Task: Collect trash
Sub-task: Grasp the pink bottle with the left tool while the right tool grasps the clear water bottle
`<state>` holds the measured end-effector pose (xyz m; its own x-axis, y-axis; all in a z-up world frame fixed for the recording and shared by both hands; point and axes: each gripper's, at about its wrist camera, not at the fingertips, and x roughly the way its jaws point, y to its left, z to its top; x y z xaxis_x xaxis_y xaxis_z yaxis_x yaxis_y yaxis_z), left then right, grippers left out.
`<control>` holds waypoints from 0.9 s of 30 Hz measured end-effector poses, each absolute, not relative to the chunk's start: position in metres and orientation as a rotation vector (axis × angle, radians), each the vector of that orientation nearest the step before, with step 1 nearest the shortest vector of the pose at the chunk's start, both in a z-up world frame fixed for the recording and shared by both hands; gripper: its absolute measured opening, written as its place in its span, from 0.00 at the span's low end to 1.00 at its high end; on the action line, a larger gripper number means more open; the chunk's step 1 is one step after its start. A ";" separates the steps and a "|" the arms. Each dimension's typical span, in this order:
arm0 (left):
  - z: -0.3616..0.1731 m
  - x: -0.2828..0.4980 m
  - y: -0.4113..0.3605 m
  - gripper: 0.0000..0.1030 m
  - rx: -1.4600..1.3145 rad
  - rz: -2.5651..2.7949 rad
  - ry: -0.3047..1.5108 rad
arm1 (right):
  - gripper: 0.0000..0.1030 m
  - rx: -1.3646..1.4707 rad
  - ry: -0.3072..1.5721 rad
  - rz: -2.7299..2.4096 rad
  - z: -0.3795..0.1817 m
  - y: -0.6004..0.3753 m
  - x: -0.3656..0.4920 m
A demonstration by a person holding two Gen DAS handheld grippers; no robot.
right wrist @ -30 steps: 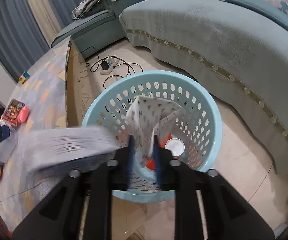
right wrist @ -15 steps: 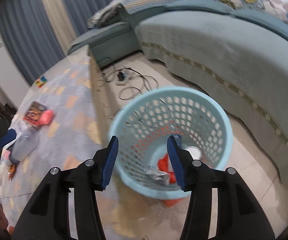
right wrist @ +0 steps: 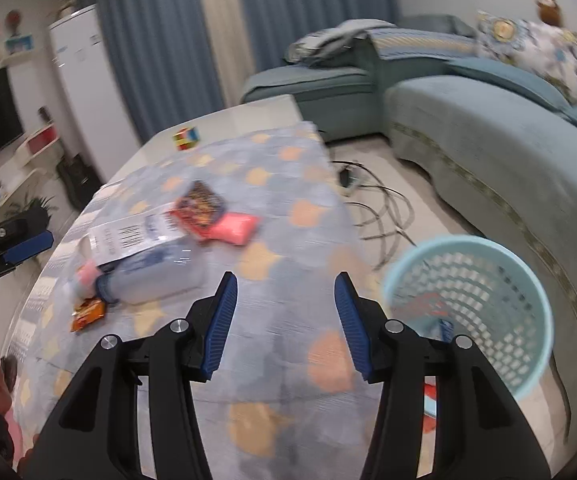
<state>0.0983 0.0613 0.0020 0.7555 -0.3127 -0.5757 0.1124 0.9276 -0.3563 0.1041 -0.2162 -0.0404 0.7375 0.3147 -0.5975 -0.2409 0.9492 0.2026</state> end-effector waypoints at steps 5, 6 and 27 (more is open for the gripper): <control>-0.015 0.101 0.120 0.68 -0.322 -0.126 0.698 | 0.46 0.080 0.698 0.385 -0.045 -0.175 0.122; -0.019 0.104 0.127 0.68 -0.316 -0.114 0.710 | 0.46 0.084 0.704 0.406 -0.046 -0.167 0.128; -0.096 0.177 0.152 0.58 -0.159 -0.154 0.950 | 0.39 0.098 0.902 0.583 -0.080 -0.091 0.238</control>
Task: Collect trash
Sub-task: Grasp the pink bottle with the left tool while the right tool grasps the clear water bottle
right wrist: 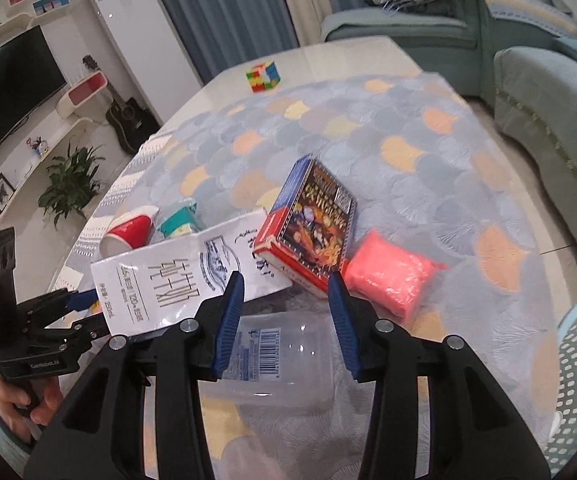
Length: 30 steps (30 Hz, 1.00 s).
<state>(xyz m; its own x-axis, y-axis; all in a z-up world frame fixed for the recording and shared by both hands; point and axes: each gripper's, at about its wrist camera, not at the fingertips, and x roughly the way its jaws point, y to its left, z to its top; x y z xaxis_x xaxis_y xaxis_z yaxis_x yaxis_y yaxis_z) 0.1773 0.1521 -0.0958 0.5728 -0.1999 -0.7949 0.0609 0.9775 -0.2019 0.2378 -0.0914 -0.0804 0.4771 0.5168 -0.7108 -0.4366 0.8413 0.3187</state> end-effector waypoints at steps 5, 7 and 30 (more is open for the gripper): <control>-0.094 0.171 0.149 0.51 -0.174 -0.158 0.948 | 0.39 0.053 0.913 0.619 -0.081 -0.093 0.216; -0.092 0.166 0.147 0.49 -0.171 -0.151 0.948 | 0.39 0.034 0.920 0.634 -0.081 -0.094 0.203; -0.086 0.132 0.174 0.49 -0.293 -0.083 1.018 | 0.69 -0.362 0.895 0.917 -0.085 -0.025 0.093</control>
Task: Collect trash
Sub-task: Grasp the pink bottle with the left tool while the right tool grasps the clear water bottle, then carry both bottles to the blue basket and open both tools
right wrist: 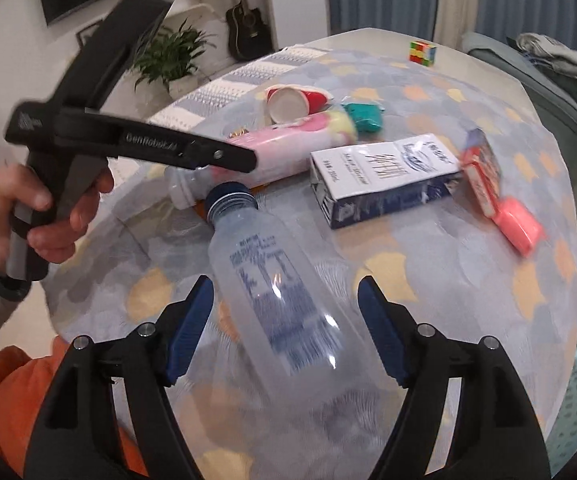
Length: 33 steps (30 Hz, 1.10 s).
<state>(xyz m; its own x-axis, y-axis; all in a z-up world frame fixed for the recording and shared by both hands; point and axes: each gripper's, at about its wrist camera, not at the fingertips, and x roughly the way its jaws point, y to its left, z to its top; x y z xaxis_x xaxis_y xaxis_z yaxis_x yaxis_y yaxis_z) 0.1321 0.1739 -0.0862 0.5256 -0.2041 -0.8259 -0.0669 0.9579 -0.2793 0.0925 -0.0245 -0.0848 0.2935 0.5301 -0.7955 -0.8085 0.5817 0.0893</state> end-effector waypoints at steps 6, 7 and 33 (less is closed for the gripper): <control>-0.088 0.131 0.174 0.49 -0.305 -0.083 1.009 | 0.56 -0.364 0.891 0.922 -0.093 -0.021 0.090; -0.088 0.130 0.173 0.49 -0.303 -0.083 1.009 | 0.55 -0.361 0.888 0.902 -0.092 -0.026 0.088; -0.083 0.122 0.142 0.45 -0.232 0.030 0.973 | 0.51 -0.052 0.991 0.467 -0.099 -0.118 0.105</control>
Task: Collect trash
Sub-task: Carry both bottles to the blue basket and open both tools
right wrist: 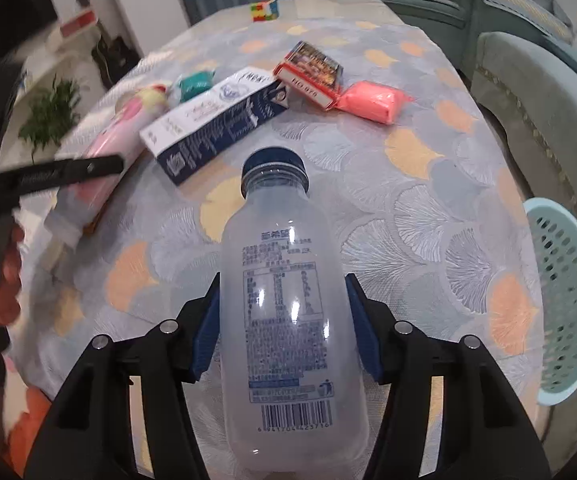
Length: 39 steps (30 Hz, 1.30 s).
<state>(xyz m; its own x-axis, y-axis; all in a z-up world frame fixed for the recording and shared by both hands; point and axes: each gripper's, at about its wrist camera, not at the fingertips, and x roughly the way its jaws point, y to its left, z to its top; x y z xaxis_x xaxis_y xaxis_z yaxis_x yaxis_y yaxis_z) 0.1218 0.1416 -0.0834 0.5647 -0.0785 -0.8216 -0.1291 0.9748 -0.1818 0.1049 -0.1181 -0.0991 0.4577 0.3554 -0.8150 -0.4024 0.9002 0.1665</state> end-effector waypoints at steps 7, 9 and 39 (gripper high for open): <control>-0.023 0.094 0.115 0.45 -0.233 -0.064 0.798 | 0.50 0.136 0.859 0.435 -0.057 -0.168 0.100; -0.007 0.095 0.097 0.45 -0.228 -0.108 0.771 | 0.50 0.162 0.825 0.401 -0.047 -0.185 0.098; -0.076 0.164 -0.197 0.62 -0.038 -0.566 0.901 | 0.52 0.554 0.848 -0.235 -0.128 -0.407 0.096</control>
